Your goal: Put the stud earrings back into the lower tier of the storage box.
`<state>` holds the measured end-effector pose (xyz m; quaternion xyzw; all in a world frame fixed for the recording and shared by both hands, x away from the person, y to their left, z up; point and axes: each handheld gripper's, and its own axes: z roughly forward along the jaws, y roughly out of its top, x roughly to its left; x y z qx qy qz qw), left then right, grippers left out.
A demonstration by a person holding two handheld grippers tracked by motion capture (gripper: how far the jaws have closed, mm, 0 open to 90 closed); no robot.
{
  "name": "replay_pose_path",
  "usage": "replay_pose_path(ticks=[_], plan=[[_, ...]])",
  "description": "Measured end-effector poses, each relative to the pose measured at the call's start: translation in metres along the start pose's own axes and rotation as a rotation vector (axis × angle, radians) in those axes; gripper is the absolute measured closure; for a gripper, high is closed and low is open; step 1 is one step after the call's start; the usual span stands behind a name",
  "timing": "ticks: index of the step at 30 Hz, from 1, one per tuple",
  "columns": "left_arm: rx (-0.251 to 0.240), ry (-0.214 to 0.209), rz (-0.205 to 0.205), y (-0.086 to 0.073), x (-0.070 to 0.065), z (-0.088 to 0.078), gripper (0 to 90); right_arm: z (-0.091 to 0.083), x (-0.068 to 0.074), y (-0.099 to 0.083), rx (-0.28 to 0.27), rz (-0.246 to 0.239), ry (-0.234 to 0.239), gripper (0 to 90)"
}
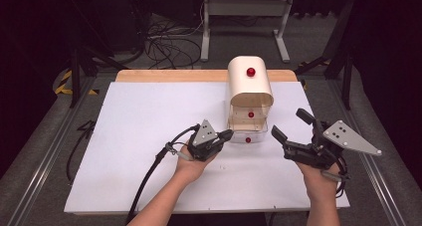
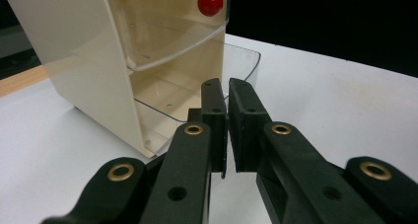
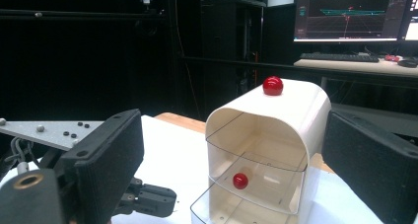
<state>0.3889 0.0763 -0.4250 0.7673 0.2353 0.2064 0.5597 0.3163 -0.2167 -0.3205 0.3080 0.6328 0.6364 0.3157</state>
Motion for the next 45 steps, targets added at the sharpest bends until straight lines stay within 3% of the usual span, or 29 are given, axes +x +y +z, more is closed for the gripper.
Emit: replay_pose_path(ticks=[30, 45], plan=[[-0.122, 0.045, -0.041, -0.007, 0.011, 0.022, 85.6, -0.001, -0.005, -0.003, 0.002, 0.005, -0.001, 9.6], [-0.113, 0.042, -0.063, -0.009, 0.012, 0.025, 85.3, -0.001, -0.005, -0.002, -0.001, 0.008, 0.002, 9.6]])
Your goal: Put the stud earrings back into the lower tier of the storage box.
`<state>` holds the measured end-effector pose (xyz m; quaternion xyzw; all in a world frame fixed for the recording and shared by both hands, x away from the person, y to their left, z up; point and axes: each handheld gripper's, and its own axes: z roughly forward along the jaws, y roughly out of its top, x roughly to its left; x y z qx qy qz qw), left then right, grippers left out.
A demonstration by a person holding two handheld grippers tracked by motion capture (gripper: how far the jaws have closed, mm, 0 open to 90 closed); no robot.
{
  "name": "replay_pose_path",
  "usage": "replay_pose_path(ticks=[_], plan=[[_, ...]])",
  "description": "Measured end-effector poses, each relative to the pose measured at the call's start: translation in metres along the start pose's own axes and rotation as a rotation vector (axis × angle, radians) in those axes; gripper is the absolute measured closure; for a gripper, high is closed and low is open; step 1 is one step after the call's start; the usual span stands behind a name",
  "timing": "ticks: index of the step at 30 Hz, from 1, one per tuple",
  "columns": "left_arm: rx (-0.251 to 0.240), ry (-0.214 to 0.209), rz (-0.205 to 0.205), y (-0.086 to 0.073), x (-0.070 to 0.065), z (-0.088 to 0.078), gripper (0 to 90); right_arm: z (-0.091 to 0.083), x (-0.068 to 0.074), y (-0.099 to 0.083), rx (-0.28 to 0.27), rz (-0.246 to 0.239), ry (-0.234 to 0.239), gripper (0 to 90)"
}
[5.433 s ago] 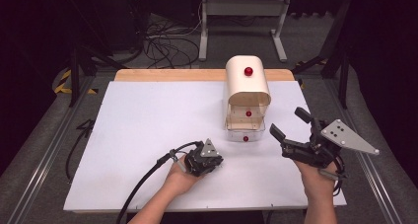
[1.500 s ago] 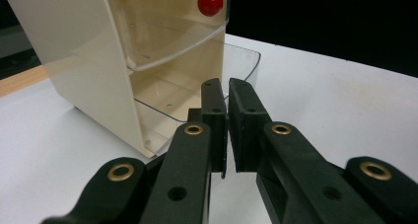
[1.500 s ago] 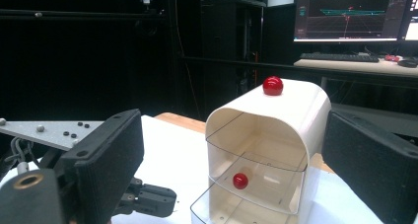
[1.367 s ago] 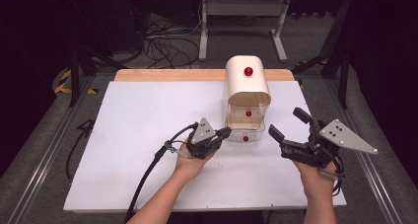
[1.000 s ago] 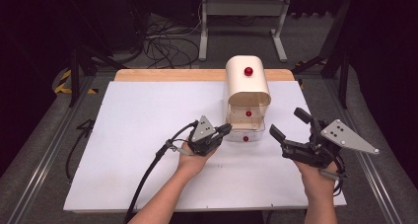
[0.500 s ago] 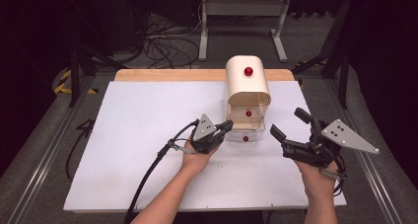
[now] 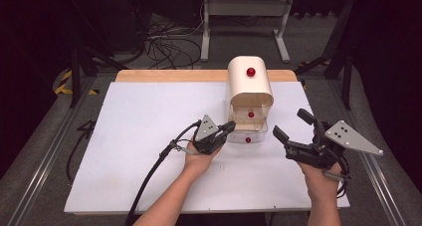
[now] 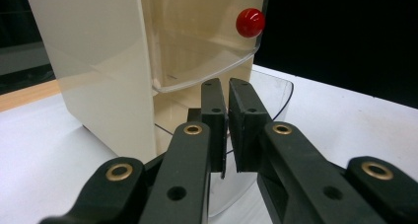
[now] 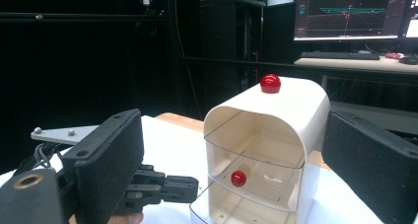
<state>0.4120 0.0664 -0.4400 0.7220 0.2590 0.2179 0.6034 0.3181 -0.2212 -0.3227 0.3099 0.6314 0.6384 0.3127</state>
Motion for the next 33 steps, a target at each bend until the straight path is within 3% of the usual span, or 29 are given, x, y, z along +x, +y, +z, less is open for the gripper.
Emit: replay_pose_path(ticks=[7, 14, 33], plan=[[0.007, -0.003, -0.012, -0.001, 0.001, 0.001, 84.6, 0.001, 0.0, 0.0, 0.001, 0.001, 0.002, 9.6], [0.004, -0.001, -0.015, 0.001, 0.0, -0.001, 76.9, 0.001, 0.0, -0.001, 0.002, 0.0, 0.003, 9.6], [0.058, -0.049, -0.002, 0.014, -0.008, -0.024, 47.1, 0.001, 0.002, 0.001, -0.001, -0.011, 0.011, 9.6]])
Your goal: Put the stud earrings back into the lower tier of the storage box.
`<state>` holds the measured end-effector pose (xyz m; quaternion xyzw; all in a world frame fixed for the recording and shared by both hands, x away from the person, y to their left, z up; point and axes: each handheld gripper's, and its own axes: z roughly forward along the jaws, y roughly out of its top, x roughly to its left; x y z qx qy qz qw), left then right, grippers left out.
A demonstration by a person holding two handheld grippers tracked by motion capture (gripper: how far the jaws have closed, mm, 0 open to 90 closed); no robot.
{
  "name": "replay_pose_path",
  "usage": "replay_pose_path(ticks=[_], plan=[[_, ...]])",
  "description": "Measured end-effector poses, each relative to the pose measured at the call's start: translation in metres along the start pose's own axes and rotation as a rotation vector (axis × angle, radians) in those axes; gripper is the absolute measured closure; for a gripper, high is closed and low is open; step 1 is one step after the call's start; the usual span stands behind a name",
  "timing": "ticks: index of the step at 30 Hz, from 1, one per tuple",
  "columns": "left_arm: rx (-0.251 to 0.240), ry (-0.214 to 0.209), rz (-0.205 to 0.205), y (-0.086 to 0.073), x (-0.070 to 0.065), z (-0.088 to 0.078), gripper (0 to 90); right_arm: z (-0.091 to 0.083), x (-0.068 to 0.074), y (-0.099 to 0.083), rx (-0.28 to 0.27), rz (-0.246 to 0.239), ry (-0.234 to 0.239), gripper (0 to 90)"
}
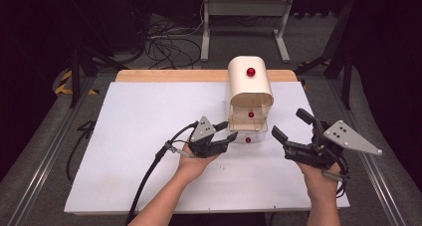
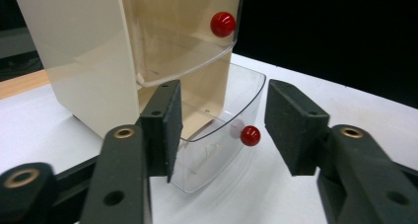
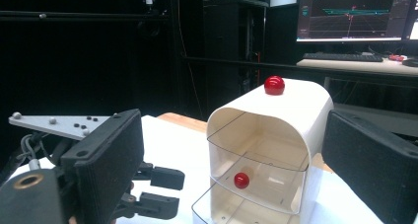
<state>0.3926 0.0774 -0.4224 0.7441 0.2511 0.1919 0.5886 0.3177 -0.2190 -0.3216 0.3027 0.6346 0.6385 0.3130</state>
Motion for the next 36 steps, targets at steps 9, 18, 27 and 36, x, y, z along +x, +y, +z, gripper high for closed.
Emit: replay_pose_path(ticks=[9, 18, 27, 36], plan=[[0.023, -0.016, 0.041, 0.004, -0.008, -0.011, 32.7, 0.0, 0.0, 0.0, 0.003, -0.003, 0.0, 9.6], [0.065, -0.022, 0.075, 0.005, -0.013, -0.019, 24.5, 0.002, 0.001, 0.0, 0.006, -0.007, 0.008, 9.6], [0.119, -0.059, 0.084, 0.003, -0.016, -0.02, 18.9, 0.002, 0.001, 0.0, 0.004, -0.01, 0.01, 9.6], [0.18, -0.058, 0.124, -0.001, -0.018, -0.021, 17.7, 0.003, 0.002, -0.001, 0.011, -0.011, 0.011, 9.6]])
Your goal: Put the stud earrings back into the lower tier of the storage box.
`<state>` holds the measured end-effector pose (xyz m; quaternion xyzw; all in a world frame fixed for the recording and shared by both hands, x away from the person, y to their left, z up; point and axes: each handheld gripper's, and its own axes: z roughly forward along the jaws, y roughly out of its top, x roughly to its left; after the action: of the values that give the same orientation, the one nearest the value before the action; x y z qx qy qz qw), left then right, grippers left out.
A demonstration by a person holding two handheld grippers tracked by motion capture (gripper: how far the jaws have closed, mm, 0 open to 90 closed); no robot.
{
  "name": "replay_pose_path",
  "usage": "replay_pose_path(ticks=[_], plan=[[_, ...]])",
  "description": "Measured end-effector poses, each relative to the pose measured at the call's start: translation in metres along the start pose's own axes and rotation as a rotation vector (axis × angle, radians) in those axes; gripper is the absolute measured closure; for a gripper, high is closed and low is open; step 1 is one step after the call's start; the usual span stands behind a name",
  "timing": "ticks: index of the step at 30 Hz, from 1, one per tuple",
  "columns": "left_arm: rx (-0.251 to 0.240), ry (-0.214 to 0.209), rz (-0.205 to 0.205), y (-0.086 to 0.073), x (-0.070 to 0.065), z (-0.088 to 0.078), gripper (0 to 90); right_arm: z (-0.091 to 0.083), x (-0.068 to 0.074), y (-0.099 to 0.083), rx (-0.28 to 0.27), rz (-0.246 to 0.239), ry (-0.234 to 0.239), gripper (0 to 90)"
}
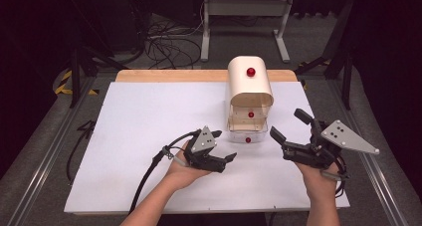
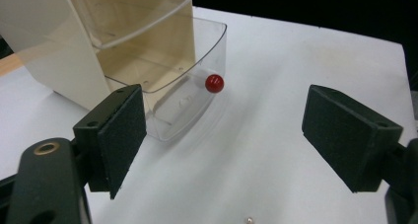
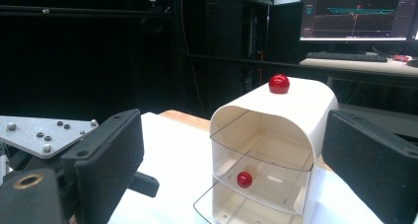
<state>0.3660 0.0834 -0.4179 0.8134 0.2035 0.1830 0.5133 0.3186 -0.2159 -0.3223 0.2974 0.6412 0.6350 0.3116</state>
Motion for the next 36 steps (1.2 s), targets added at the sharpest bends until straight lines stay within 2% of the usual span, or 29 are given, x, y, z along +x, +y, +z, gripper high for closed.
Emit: replay_pose_path(ticks=[8, 12, 17, 24, 30, 36], plan=[[0.062, -0.015, 0.018, -0.003, -0.001, 0.001, 23.6, 0.0, 0.0, 0.0, 0.001, -0.002, 0.004, 9.6], [0.113, -0.028, 0.02, -0.006, 0.0, 0.003, 27.4, 0.0, 0.0, 0.0, 0.002, -0.002, 0.003, 9.6], [0.145, -0.033, 0.021, -0.008, -0.001, 0.005, 29.2, 0.0, 0.0, 0.0, 0.0, -0.001, 0.005, 9.6], [0.158, -0.058, 0.04, -0.011, -0.001, 0.006, 47.0, 0.001, 0.0, 0.0, 0.003, -0.004, 0.008, 9.6], [0.198, -0.067, 0.077, -0.014, -0.003, 0.009, 55.6, 0.0, 0.0, 0.0, 0.003, -0.004, 0.008, 9.6], [0.239, -0.071, 0.081, -0.018, -0.003, 0.014, 59.7, 0.0, 0.0, 0.0, 0.002, -0.004, 0.008, 9.6]])
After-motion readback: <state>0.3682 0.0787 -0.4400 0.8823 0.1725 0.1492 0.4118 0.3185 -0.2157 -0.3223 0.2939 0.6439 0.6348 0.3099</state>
